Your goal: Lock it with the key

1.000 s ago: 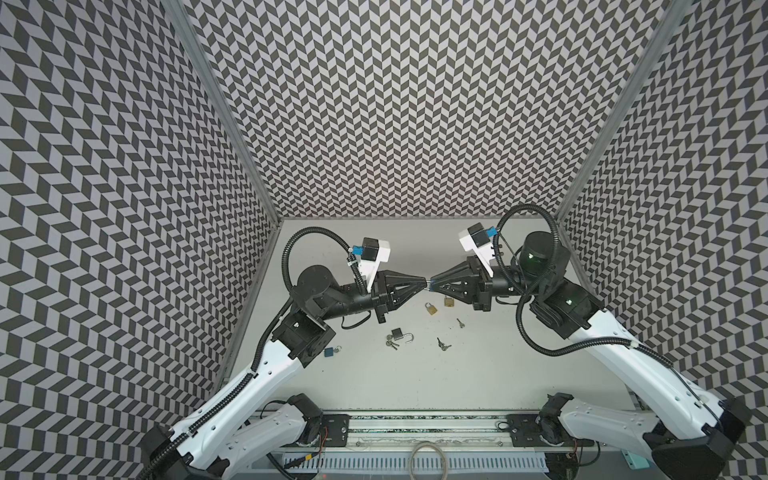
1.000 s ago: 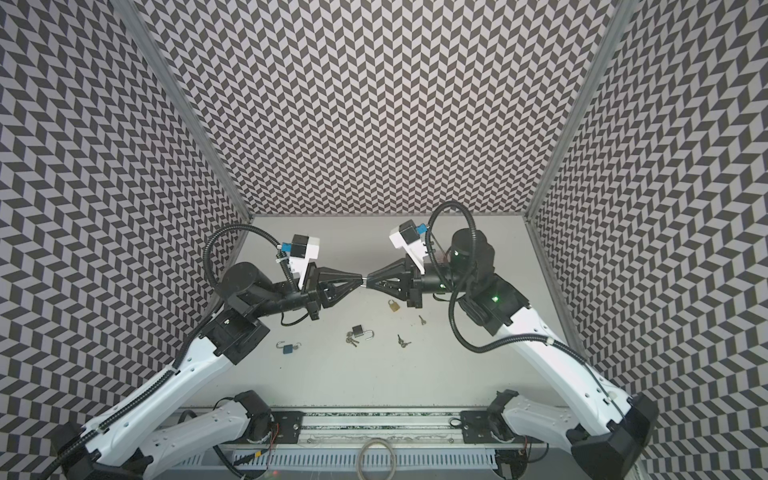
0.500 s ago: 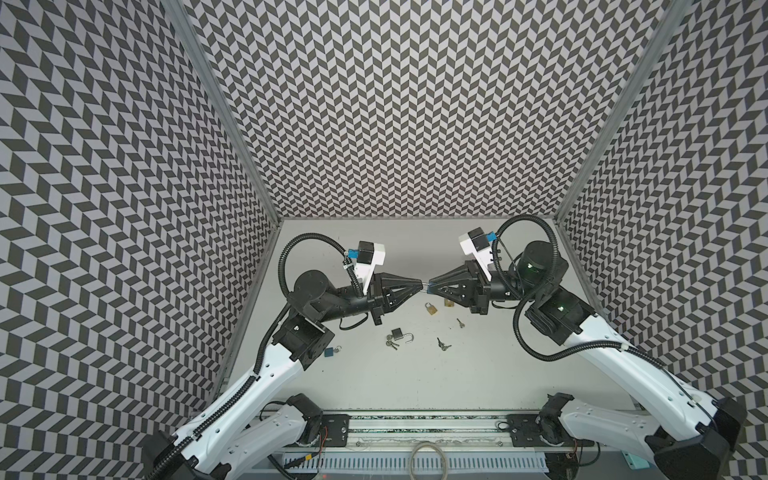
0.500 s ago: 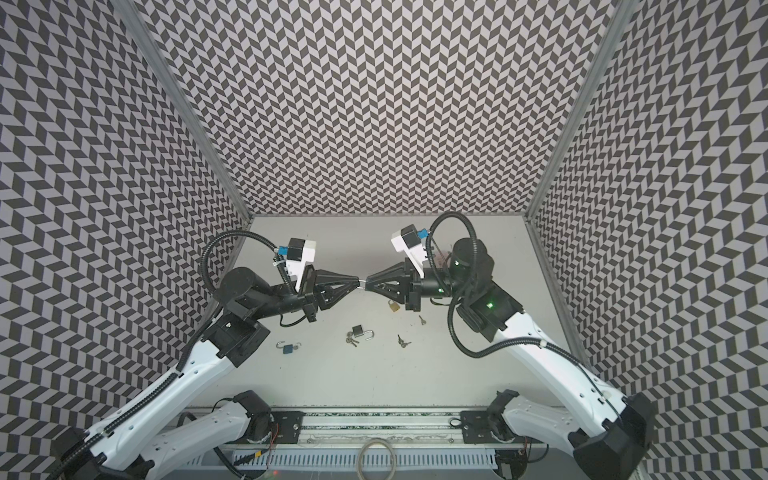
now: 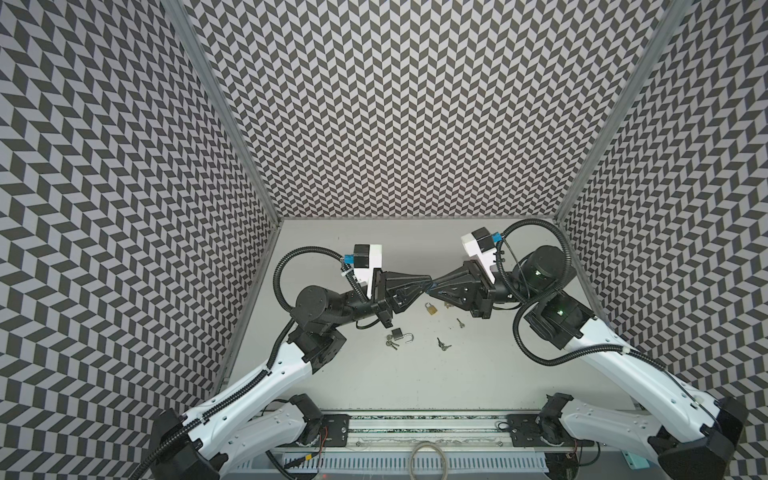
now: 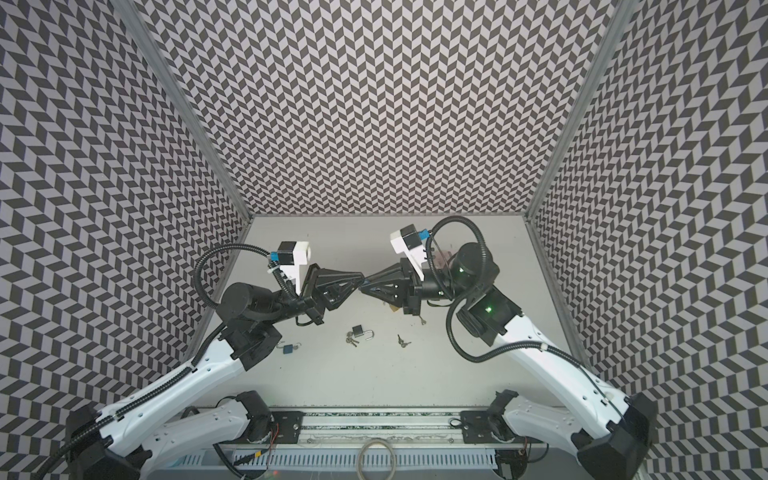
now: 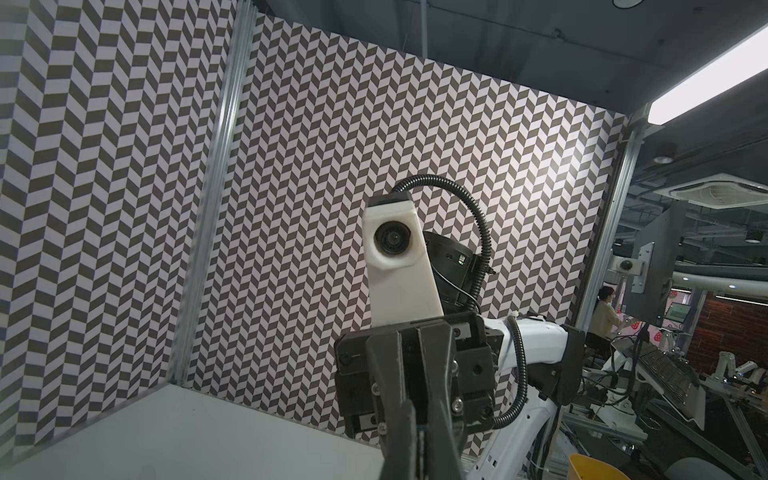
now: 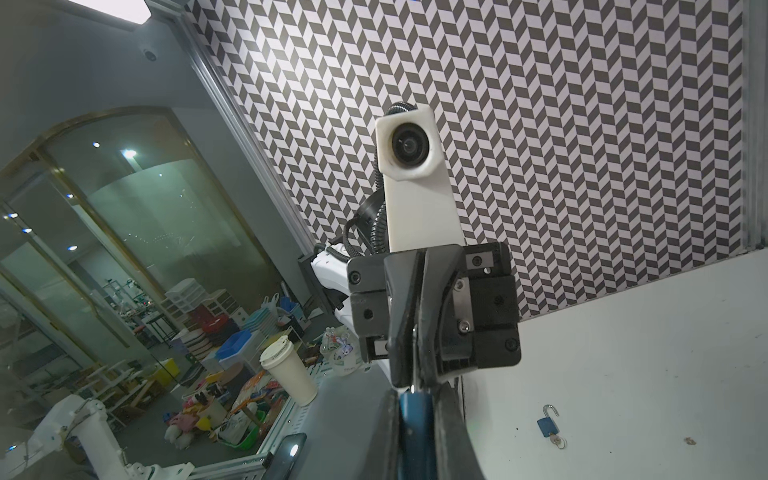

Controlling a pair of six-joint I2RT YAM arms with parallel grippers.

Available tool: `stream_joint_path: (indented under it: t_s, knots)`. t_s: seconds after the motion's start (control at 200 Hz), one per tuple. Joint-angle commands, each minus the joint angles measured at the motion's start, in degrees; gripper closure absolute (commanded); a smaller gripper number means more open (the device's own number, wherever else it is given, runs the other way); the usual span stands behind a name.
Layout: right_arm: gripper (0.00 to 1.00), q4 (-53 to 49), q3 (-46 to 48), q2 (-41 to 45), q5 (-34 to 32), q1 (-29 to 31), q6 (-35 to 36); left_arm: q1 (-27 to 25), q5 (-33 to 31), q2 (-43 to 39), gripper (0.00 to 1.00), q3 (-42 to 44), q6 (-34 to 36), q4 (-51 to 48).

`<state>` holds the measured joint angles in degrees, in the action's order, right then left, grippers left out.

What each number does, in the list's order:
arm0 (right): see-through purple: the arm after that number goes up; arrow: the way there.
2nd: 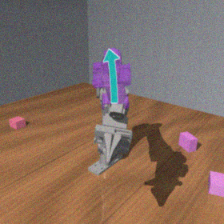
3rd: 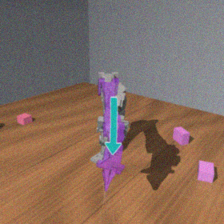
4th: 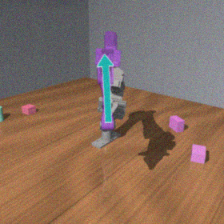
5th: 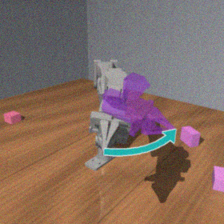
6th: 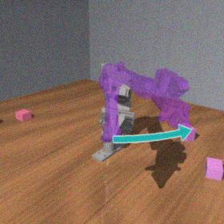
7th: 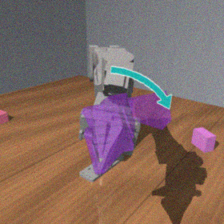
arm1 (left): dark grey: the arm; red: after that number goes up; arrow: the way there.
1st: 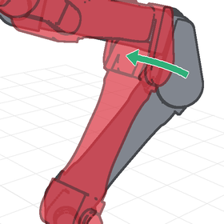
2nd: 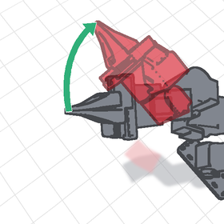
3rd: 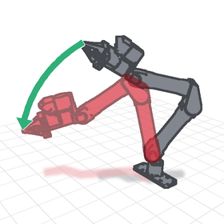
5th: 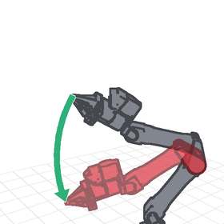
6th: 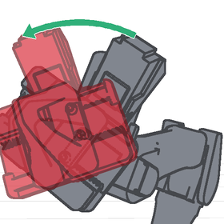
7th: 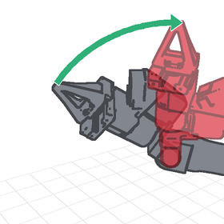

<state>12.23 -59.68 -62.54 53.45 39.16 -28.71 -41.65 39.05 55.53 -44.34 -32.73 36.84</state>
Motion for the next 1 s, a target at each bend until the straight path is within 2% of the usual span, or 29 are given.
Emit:
stream_joint_path:
  t_s: [0.0, 0.24, 0.611, 0.791, 0.836, 0.926, 0.996]
  knots:
    - [1.0, 8.0, 0.9, 2.3, -5.4, -1.8, -2.2, 3.1, 9.1, -0.5, 1.0, 2.4, -1.2, -10.9]
    - [1.0, 9.3, 2.1, 4.5, -5.5, -2.7, -2.3, 9.6, 11.7, -3.7, 1.0, 1.3, -2.0, -12.4]
    - [1.0, 10.9, 2.9, 3.5, -4.9, -2.7, -3.8, 11.1, 12.9, -5.0, 1.0, 1.7, -3.2, -11.0]
    - [1.0, 7.9, 2.0, 2.4, -3.9, -2.7, -2.6, 11.0, 13.4, -5.1, 1.0, 0.8, -3.3, -11.1]
    - [1.0, 7.8, 2.0, 2.0, -3.0, -2.6, -2.7, 11.0, 13.4, -5.0, 0.92, 0.5, -3.5, -11.0]
    - [1.0, 7.3, 1.9, 1.4, -1.0, -2.6, -2.2, 11.0, 12.2, -5.4, 0.68, -0.2, -3.3, -11.6]
    - [1.0, 5.5, 1.7, 1.5, -0.9, -2.6, -1.1, 11.0, 10.9, -5.8, 0.56, -0.9, -2.5, -12.9]
